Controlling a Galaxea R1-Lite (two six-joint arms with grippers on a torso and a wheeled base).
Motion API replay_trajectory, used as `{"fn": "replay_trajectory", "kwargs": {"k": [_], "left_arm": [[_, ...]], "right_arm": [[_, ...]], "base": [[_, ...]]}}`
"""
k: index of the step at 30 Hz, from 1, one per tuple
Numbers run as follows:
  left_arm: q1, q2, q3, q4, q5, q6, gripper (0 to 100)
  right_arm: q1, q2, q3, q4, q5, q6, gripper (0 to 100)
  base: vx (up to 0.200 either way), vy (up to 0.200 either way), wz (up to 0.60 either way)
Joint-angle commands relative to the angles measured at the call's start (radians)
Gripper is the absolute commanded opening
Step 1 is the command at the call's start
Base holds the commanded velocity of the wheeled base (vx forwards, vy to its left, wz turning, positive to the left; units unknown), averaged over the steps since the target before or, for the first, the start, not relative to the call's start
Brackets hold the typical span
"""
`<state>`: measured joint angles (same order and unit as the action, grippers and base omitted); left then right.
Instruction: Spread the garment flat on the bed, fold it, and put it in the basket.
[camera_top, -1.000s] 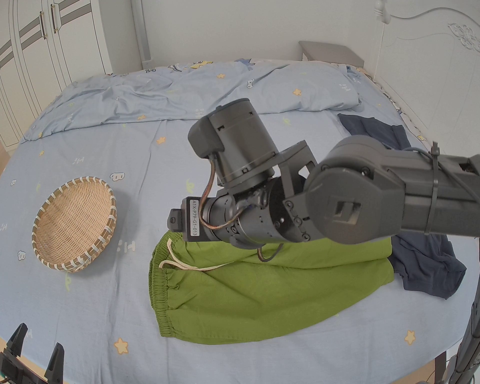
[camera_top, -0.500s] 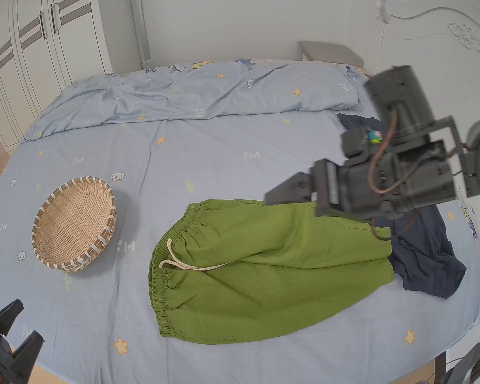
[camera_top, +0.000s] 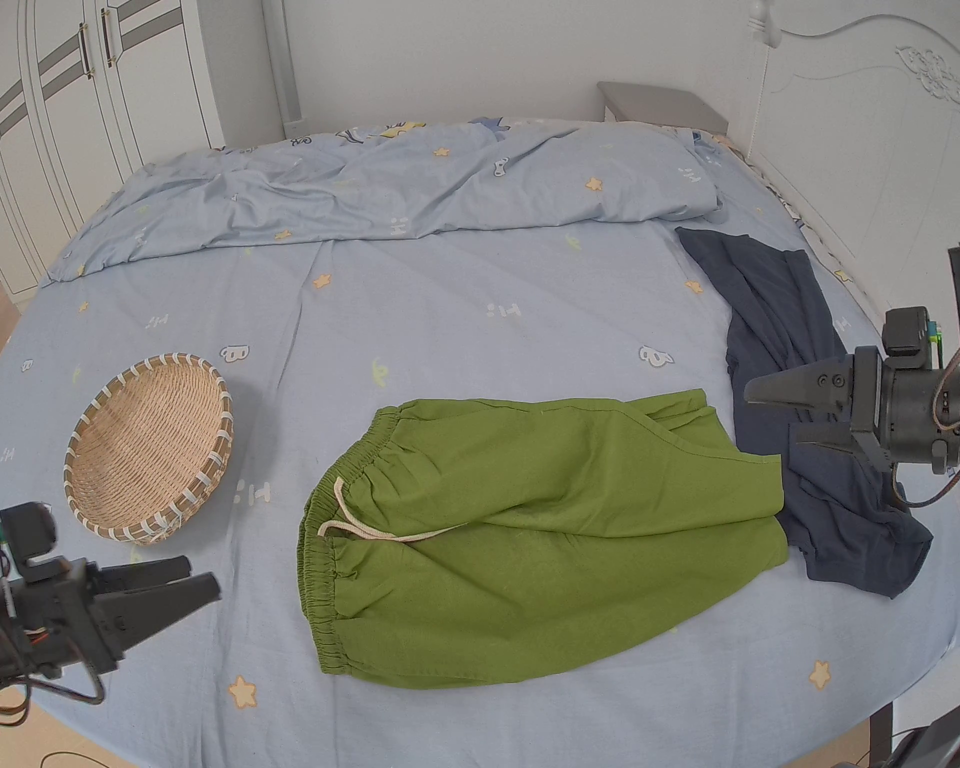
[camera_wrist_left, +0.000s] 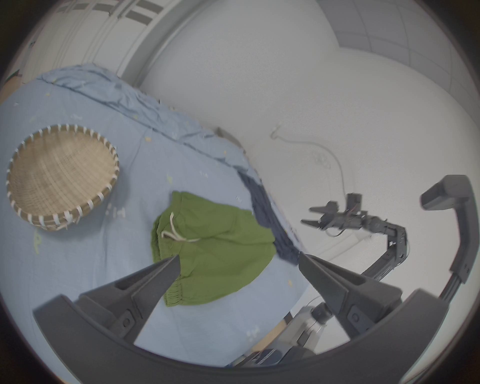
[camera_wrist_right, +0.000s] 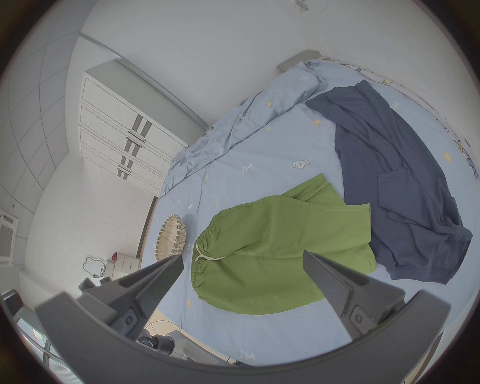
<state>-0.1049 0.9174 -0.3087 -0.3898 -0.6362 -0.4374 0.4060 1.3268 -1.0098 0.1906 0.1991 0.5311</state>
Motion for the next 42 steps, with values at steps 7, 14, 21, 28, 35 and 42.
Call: {"fn": "replay_trajectory", "kwargs": {"k": [7, 14, 21, 28, 35, 42], "left_arm": [[0.056, 0.633, 0.108, -0.133, -0.082, 0.402, 100], [0.053, 0.741, 0.096, -0.146, -0.083, 0.442, 100], [-0.010, 0.819, 0.083, -0.170, -0.083, 0.448, 100], [-0.044, 0.914, 0.089, -0.304, -0.083, 0.439, 100], [-0.056, 0.972, 0.085, -0.360, -0.083, 0.436, 100], [-0.079, 1.008, 0.097, -0.478, -0.086, 0.398, 100]], "right_arm": [[-0.102, -0.112, 0.172, -0.083, 0.075, -0.006, 100], [-0.059, -0.103, 0.186, -0.083, 0.072, -0.006, 100], [-0.061, -0.103, 0.186, -0.083, 0.072, -0.005, 100], [-0.059, -0.100, 0.189, -0.083, 0.072, -0.005, 100], [-0.059, -0.101, 0.194, -0.085, 0.072, -0.006, 100], [-0.058, -0.098, 0.194, -0.085, 0.072, -0.006, 100]], "base": [[0.000, 0.000, 0.00], [0.000, 0.000, 0.00], [0.000, 0.000, 0.00], [0.000, 0.000, 0.00], [0.000, 0.000, 0.00], [0.000, 0.000, 0.00]]}}
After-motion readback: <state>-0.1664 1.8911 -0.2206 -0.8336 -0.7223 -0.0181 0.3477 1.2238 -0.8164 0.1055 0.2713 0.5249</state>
